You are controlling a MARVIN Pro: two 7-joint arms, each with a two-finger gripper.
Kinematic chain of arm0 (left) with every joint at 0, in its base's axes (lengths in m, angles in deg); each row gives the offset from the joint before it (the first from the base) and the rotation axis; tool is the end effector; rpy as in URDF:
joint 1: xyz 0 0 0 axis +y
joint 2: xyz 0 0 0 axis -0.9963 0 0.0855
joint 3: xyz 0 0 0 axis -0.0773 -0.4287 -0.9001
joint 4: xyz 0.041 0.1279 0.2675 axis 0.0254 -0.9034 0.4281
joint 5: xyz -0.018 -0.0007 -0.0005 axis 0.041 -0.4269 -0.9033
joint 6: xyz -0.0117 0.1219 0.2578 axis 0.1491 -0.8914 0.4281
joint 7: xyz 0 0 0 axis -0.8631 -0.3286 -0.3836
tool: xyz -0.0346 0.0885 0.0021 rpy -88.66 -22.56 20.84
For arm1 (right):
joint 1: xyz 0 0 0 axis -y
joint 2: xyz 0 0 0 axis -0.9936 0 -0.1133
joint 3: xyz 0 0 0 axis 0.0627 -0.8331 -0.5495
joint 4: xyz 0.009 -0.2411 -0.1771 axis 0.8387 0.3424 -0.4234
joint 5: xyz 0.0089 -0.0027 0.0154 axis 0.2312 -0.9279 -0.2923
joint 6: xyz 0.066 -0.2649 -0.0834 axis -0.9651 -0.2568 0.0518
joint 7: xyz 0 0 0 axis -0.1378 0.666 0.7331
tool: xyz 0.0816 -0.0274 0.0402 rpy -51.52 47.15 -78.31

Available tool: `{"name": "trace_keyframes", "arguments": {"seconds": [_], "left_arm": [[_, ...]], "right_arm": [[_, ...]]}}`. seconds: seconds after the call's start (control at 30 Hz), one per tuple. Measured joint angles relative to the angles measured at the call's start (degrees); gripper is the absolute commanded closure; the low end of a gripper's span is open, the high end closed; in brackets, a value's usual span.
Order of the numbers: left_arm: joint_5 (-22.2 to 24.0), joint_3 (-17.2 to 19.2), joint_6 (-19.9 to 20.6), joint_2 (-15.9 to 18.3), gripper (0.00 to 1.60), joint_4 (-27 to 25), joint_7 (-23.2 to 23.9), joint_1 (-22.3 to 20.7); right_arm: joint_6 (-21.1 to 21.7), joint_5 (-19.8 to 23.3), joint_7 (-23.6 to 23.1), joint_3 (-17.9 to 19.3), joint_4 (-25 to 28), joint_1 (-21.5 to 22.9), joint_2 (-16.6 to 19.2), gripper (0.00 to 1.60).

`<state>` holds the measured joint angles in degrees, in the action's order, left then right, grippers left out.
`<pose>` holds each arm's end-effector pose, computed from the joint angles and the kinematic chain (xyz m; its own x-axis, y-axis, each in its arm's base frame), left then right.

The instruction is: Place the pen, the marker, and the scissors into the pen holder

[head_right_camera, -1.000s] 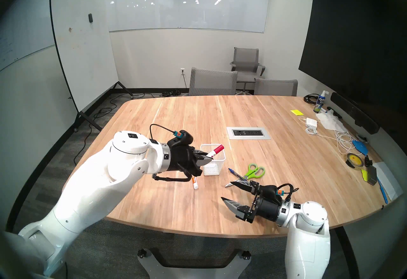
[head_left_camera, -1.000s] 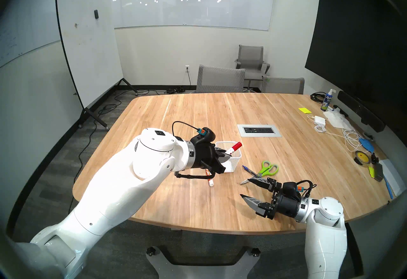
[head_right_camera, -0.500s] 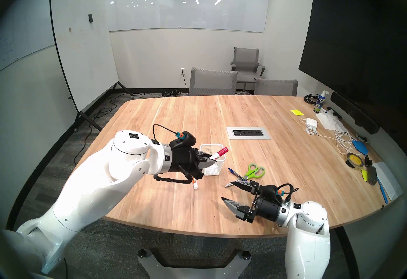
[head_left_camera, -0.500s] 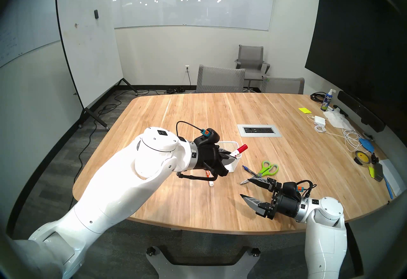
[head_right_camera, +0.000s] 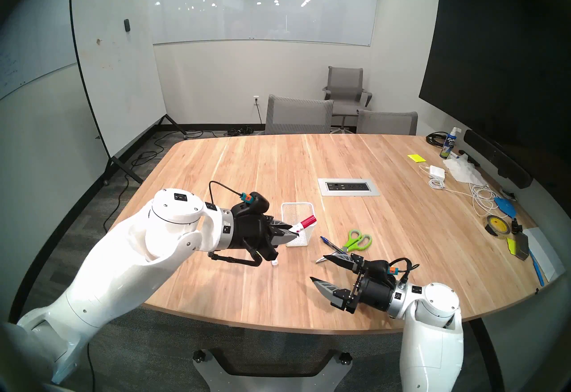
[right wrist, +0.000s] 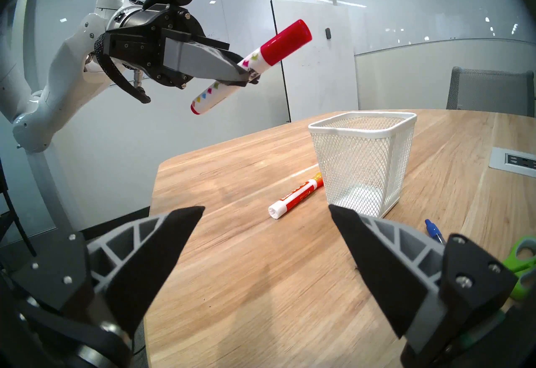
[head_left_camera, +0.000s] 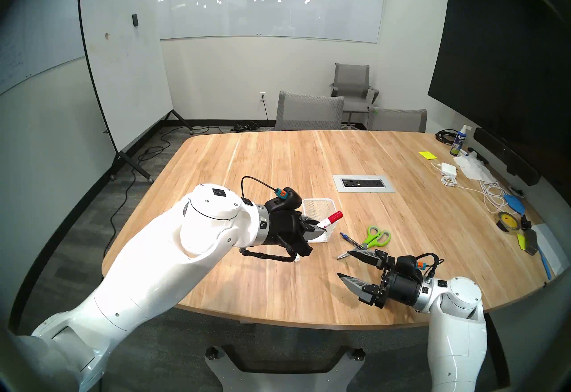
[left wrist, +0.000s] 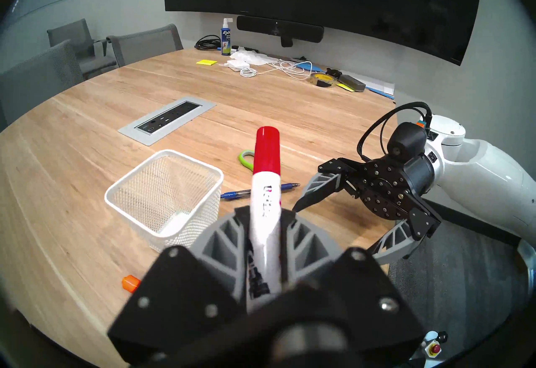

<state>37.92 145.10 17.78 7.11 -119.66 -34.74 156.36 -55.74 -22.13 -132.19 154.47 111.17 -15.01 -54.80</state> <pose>0.3431 -0.1034 -0.2140 0.2760 -0.3896 0.8787 -0.8906 -0.4474 0.0814 0.2739 -0.0615 -0.3447 0.1616 0.0012 0.9869 0.8448 -0.5170 -0.1377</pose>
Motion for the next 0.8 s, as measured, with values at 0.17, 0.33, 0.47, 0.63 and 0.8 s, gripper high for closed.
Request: {"name": "trace_keyframes", "arguments": {"seconds": [0.17,0.33,0.47,0.63,0.8], "left_arm": [[-0.49,-0.89,-0.26,-0.25,1.60,0.38,0.13,-0.34],[-1.42,-0.71,-0.24,-1.02,1.60,0.77,-2.01,-0.34],[-1.74,-0.54,-0.21,-1.43,1.60,0.98,-3.01,-0.34],[-1.62,-0.41,-0.21,-1.64,1.60,0.99,-3.48,-0.33],[-0.87,-0.37,-0.21,-1.67,1.60,0.82,-3.40,-0.31]], "right_arm": [[0.00,0.00,0.00,0.00,0.00,0.00,0.00,0.00],[0.00,0.00,0.00,0.00,0.00,0.00,0.00,0.00],[0.00,0.00,0.00,0.00,0.00,0.00,0.00,0.00],[0.00,0.00,0.00,0.00,0.00,0.00,0.00,0.00],[0.00,0.00,0.00,0.00,0.00,0.00,0.00,0.00]]}}
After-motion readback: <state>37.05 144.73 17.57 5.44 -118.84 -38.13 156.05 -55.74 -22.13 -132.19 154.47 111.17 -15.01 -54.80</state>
